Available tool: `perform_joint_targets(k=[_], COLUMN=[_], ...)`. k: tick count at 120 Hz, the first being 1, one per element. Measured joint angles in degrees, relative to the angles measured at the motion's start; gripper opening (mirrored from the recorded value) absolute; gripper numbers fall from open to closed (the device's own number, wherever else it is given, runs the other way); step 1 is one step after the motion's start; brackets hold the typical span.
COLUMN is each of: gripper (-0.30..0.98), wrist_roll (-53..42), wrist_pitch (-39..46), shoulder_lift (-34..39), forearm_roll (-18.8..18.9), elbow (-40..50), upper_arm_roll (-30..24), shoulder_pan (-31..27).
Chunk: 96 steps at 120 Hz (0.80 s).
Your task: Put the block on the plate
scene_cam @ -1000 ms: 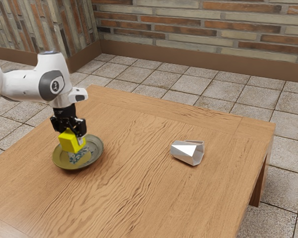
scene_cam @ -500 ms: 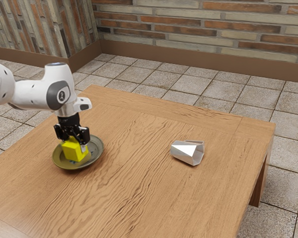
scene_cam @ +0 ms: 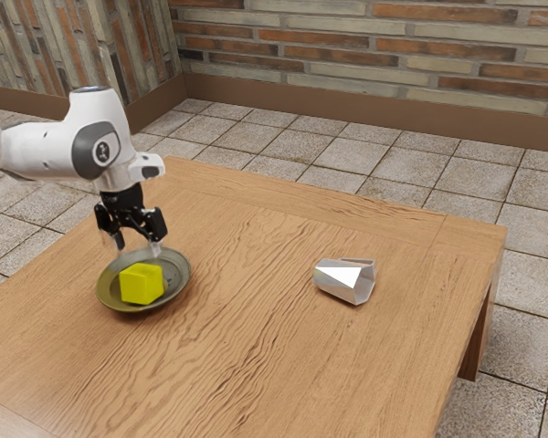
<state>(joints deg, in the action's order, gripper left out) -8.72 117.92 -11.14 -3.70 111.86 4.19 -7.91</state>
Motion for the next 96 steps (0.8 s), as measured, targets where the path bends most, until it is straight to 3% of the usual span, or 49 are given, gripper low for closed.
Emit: perform_joint_targets(k=[45, 96], gripper=[0.68, 0.69], wrist_roll=[1.48, 5.63], wrist_pitch=[-14.20, -27.83], shoulder_lift=[9.26, 11.09], forearm_roll=[0.08, 0.03], elbow=[-8.36, -21.68], upper_arm_roll=[-7.49, -18.37], shoulder_pan=[0.26, 0.72])
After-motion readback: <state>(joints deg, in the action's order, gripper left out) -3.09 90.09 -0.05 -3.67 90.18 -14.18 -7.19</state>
